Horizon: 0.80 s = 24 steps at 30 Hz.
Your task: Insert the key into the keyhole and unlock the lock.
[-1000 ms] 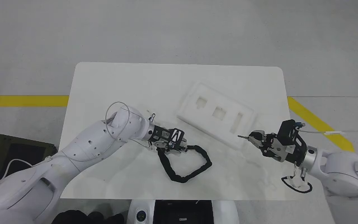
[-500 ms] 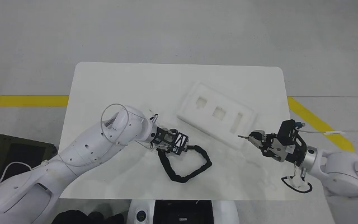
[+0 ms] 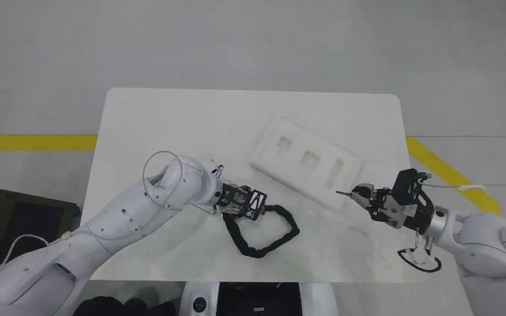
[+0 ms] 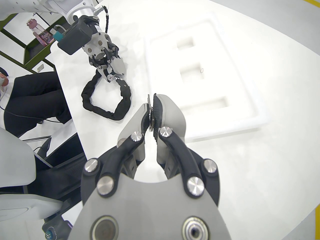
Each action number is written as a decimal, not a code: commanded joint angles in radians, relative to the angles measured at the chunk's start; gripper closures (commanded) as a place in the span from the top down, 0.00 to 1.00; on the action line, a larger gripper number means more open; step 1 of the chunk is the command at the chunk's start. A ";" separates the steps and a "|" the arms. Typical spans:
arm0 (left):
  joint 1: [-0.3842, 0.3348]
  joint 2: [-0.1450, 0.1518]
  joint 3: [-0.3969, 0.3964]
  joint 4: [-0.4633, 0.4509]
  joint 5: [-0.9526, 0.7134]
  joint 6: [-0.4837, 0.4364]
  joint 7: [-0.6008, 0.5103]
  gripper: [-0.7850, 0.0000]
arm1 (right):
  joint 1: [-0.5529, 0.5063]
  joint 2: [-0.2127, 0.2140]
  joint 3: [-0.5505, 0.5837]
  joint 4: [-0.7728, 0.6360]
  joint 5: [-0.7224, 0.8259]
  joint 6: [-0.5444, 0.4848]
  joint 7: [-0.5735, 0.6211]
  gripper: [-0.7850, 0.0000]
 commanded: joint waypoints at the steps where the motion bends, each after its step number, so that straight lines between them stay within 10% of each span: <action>1: 0.002 -0.003 -0.005 0.005 -0.007 0.001 -0.016 0.41 | 0.000 0.000 0.000 0.000 0.000 0.000 0.000 0.00; 11: 0.013 -0.011 -0.031 0.012 -0.032 -0.007 -0.058 0.40 | 0.000 0.000 0.000 0.000 0.000 0.000 0.000 0.00; 18: 0.019 -0.020 -0.048 0.019 -0.072 -0.018 -0.083 0.00 | 0.000 0.000 0.000 0.000 0.000 0.000 0.000 0.00; 24: 0.021 -0.024 -0.067 0.023 -0.103 -0.027 -0.072 0.00 | 0.000 0.000 0.000 0.000 0.000 0.000 0.000 0.00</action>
